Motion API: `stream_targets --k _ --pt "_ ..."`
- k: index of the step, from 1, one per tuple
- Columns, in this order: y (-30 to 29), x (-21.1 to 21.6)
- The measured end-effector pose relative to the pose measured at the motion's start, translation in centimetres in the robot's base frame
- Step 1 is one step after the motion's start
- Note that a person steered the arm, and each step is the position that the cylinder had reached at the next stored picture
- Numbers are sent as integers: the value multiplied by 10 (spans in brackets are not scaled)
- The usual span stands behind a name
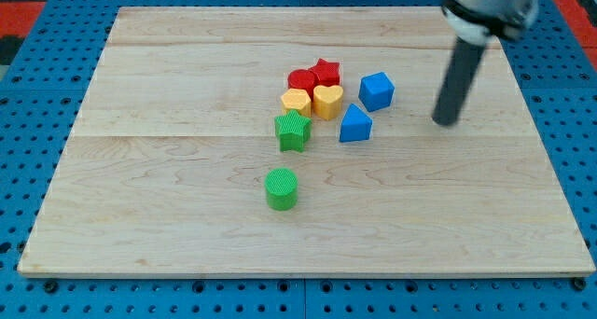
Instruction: Touch the green circle at the bottom
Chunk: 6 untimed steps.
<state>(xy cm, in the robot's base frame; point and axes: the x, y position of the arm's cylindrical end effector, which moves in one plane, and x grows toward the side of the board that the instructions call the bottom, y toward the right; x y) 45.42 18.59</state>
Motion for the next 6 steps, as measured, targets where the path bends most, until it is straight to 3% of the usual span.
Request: stream_targets --k 1,2,3,4,6 --pt "-9 79" --pt "-84 98" --pt "-147 149" --pt "-209 139" --pt "-239 95"
